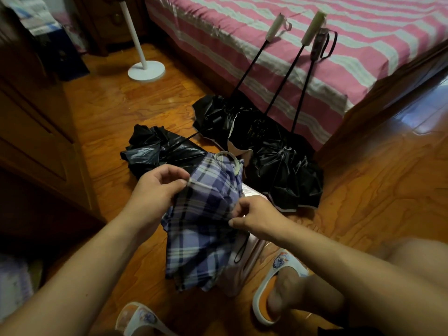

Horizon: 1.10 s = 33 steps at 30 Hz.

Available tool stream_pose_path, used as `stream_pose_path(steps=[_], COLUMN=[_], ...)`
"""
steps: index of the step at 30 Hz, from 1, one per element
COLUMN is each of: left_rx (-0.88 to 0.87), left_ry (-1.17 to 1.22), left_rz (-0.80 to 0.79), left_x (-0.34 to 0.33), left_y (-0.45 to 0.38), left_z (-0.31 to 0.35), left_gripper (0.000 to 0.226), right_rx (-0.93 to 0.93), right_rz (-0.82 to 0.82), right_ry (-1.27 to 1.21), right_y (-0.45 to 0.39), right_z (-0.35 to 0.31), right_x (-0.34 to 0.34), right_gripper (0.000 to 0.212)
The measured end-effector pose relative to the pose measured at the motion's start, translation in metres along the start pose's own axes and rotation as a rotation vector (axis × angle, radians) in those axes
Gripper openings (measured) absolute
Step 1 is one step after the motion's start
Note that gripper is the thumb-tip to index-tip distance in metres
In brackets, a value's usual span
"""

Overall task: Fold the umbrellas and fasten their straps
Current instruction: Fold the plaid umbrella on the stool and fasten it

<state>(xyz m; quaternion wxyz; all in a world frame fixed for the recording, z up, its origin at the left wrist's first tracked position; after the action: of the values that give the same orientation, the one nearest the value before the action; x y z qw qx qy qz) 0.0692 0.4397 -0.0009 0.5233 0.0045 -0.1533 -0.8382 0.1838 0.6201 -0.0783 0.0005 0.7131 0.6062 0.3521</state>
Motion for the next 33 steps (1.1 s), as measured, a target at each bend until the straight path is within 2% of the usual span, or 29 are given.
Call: stream_pose_path(steps=[3,8,14,19,21,23,25,27,28,31,33], left_rx=[0.028,0.039,-0.024,-0.016,-0.018,-0.036,-0.087,-0.155,-0.18,-0.187,-0.152], left_ry=[0.013,-0.004,0.012,0.004,0.009,0.008,-0.037,-0.129,-0.161,-0.165,-0.174], left_rz=[0.054,0.008,0.097,0.052,0.037,0.022,0.007,0.013,0.029,0.122,0.1], left_x=[0.006,-0.001,0.009,0.006,0.003,0.001,0.0,0.002,0.005,0.02,0.023], left_y=[-0.002,0.001,0.006,0.006,0.006,0.007,0.007,0.006,0.005,0.001,-0.001], left_z=[-0.007,-0.007,0.004,0.002,0.003,0.007,0.013,0.021,0.024,0.025,0.02], left_gripper=[0.02,0.02,0.017,0.018,0.02,0.022,0.024,0.025,0.026,0.027,0.029], right_rx=[-0.018,-0.008,-0.012,-0.107,-0.101,0.002,0.112,0.142,0.137,0.111,0.093], right_rz=[0.05,-0.052,0.219,0.253,0.181,0.137,0.208,0.346,0.392,0.45,0.443], right_ry=[-0.078,-0.595,-0.897,-0.749,-0.727,-0.62,-0.347,-0.174,-0.157,-0.144,-0.176], right_y=[0.004,0.011,0.019,0.022,0.022,0.022,0.018,0.014,0.013,0.006,0.003], right_z=[-0.001,-0.015,-0.011,-0.006,-0.011,-0.024,-0.033,-0.035,-0.034,-0.03,-0.027], right_x=[0.003,-0.002,0.025,0.024,0.018,0.016,0.021,0.033,0.039,0.054,0.06], right_gripper=[0.019,0.039,0.032,0.022,0.032,0.041,0.037,0.018,0.012,0.012,0.011])
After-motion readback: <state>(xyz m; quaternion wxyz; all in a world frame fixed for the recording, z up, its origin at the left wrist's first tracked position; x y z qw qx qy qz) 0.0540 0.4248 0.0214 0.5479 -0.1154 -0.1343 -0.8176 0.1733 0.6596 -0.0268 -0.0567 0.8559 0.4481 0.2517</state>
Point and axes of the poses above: each hand's wrist, its own y-axis away from the middle knuckle, its own x-axis out of the back of the hand, z = x × y, the point moved 9 cm from there along -y, towards the middle knuckle, and after that the axes turned 3 degrees about -x, right-handed, at the moved point
